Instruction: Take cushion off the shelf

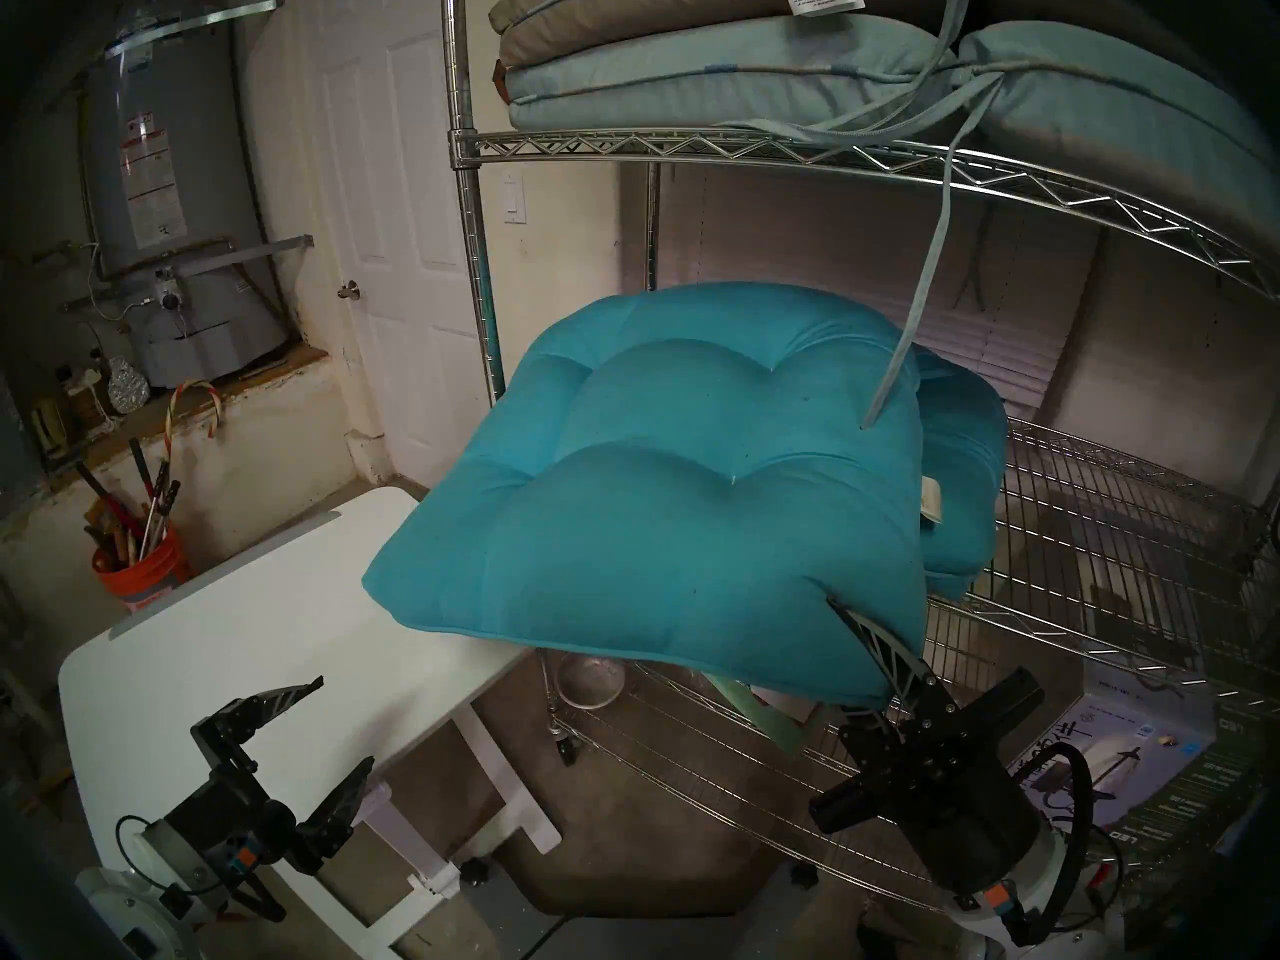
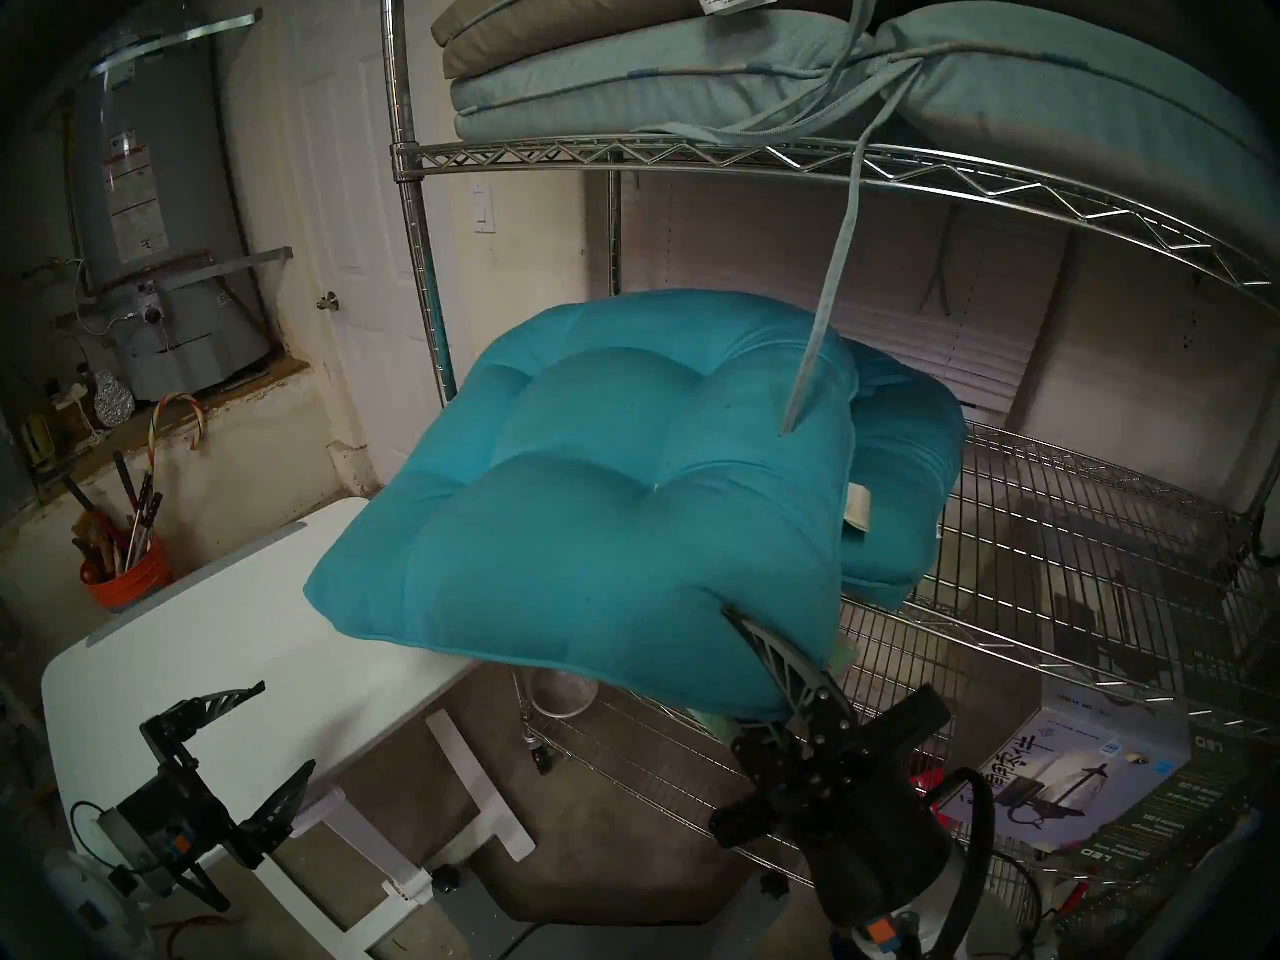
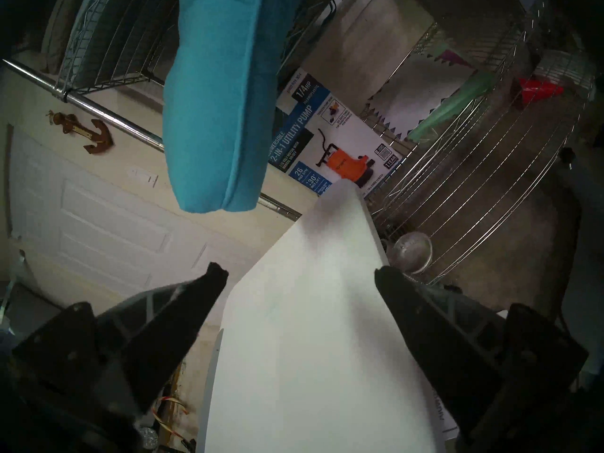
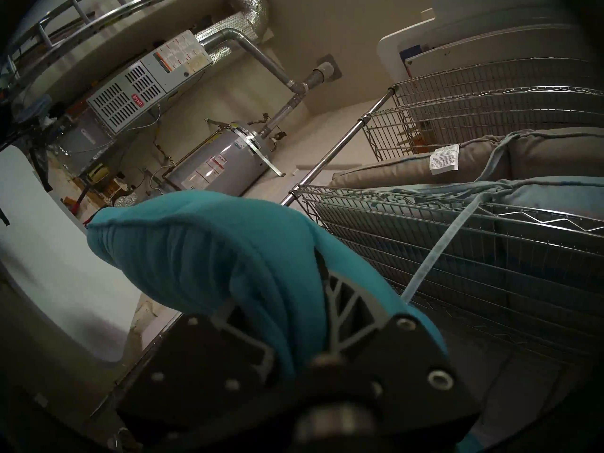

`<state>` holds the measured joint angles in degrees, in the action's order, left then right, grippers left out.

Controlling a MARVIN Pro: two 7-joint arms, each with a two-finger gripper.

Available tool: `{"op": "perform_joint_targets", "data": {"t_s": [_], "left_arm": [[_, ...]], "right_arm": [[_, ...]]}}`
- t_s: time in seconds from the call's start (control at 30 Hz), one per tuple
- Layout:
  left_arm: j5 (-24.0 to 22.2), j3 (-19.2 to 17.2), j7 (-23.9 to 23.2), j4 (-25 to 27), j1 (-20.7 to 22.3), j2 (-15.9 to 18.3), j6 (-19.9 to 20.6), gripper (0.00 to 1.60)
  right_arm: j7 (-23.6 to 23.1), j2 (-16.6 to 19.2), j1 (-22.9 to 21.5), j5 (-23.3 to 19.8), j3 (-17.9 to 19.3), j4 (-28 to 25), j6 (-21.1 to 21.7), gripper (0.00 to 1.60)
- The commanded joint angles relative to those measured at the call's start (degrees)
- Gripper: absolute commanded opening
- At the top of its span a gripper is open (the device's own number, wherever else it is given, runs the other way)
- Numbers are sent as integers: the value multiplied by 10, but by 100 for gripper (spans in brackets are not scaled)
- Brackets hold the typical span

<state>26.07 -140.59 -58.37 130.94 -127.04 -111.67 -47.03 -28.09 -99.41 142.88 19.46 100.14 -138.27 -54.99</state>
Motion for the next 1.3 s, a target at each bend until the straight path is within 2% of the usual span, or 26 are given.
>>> {"op": "perform_joint_targets", "data": {"t_s": [0.0, 0.23, 0.67, 1.07, 1.27], "left_arm": [[30, -3, 33, 5, -13, -8, -67, 160], [73, -3, 103, 13, -21, -14, -80, 160], [137, 4, 163, 25, -27, -19, -80, 160], [197, 24, 217, 35, -8, 1, -80, 160], [239, 35, 248, 33, 14, 20, -80, 160]], "right_arm": [[17, -11, -8, -13, -8, -17, 0, 0], [21, -15, -6, -13, -10, -17, 0, 0], [28, -21, -2, -13, -10, -17, 0, 0], [31, -23, 2, -13, -3, -17, 0, 0], [32, -24, 3, -13, -2, -17, 0, 0]]}}
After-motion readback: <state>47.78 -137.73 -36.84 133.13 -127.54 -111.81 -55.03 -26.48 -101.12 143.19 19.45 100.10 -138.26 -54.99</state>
